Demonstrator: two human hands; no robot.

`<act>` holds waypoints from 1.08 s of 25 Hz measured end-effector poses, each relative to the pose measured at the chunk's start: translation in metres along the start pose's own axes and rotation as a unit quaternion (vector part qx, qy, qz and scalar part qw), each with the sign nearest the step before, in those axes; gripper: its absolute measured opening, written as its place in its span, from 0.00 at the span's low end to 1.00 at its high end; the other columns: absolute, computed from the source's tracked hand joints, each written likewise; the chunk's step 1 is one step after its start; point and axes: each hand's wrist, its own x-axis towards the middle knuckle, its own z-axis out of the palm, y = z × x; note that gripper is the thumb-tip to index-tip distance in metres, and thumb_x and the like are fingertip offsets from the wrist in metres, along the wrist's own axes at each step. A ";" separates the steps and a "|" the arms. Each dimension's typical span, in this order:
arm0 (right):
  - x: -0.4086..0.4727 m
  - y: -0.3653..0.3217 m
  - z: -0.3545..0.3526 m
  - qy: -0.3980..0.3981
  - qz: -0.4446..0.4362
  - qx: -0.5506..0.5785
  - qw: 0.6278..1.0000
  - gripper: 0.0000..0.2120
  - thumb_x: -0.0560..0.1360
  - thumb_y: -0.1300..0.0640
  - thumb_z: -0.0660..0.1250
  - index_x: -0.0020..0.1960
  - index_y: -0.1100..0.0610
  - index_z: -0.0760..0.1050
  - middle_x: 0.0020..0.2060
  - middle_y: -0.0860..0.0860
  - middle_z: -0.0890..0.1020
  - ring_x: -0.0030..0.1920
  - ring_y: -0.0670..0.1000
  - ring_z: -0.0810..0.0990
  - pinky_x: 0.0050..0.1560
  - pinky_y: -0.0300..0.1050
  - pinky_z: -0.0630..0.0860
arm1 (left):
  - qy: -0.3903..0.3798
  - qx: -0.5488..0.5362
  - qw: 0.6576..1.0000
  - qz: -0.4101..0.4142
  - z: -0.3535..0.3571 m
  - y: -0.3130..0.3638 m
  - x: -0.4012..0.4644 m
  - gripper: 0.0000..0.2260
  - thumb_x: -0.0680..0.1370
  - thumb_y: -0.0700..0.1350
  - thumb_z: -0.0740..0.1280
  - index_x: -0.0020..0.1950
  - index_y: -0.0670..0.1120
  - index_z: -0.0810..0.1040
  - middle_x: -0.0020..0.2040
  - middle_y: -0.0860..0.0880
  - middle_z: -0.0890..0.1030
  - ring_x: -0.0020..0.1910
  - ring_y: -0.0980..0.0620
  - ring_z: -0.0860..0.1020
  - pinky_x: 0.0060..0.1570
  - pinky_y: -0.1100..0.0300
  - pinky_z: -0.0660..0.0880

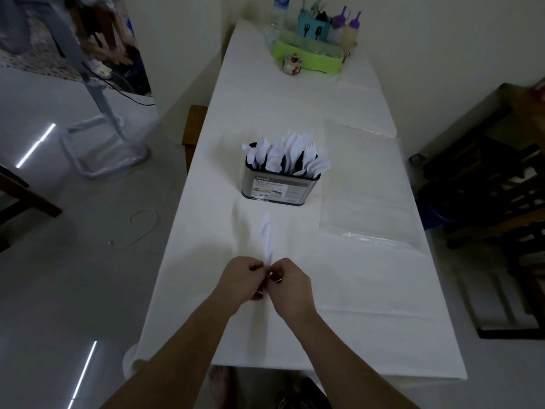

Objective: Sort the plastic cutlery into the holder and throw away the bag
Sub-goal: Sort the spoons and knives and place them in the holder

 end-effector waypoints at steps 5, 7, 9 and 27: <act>0.010 -0.009 -0.020 -0.030 -0.050 -0.025 0.998 0.09 0.75 0.56 0.69 0.54 0.55 0.79 0.46 0.48 0.83 0.47 0.49 0.82 0.50 0.41 0.78 | -0.002 0.056 0.997 0.048 0.001 0.013 0.012 0.11 0.80 0.40 0.62 0.45 0.39 0.82 0.42 0.37 0.83 0.41 0.39 0.83 0.41 0.46 0.83; 0.014 -0.012 -0.027 -0.029 -0.061 -0.041 0.997 0.10 0.77 0.57 0.66 0.56 0.54 0.80 0.49 0.49 0.85 0.47 0.49 0.82 0.53 0.41 0.77 | -0.009 0.056 0.996 0.063 0.004 0.017 0.014 0.11 0.81 0.40 0.59 0.48 0.39 0.81 0.42 0.39 0.82 0.38 0.44 0.84 0.43 0.45 0.83; 0.022 -0.015 -0.035 0.005 -0.053 -0.046 0.998 0.13 0.78 0.55 0.65 0.61 0.54 0.79 0.51 0.50 0.84 0.49 0.49 0.81 0.53 0.39 0.75 | -0.020 0.030 0.998 0.058 0.008 0.020 0.014 0.11 0.82 0.40 0.57 0.52 0.41 0.80 0.42 0.43 0.82 0.36 0.49 0.82 0.42 0.50 0.82; 0.070 -0.032 -0.114 0.046 -0.068 0.089 0.993 0.11 0.75 0.53 0.71 0.53 0.50 0.71 0.40 0.53 0.80 0.31 0.50 0.77 0.31 0.40 0.72 | -0.029 0.099 0.973 0.206 0.033 0.033 0.009 0.12 0.83 0.50 0.60 0.50 0.46 0.79 0.32 0.54 0.71 0.29 0.59 0.68 0.32 0.64 0.65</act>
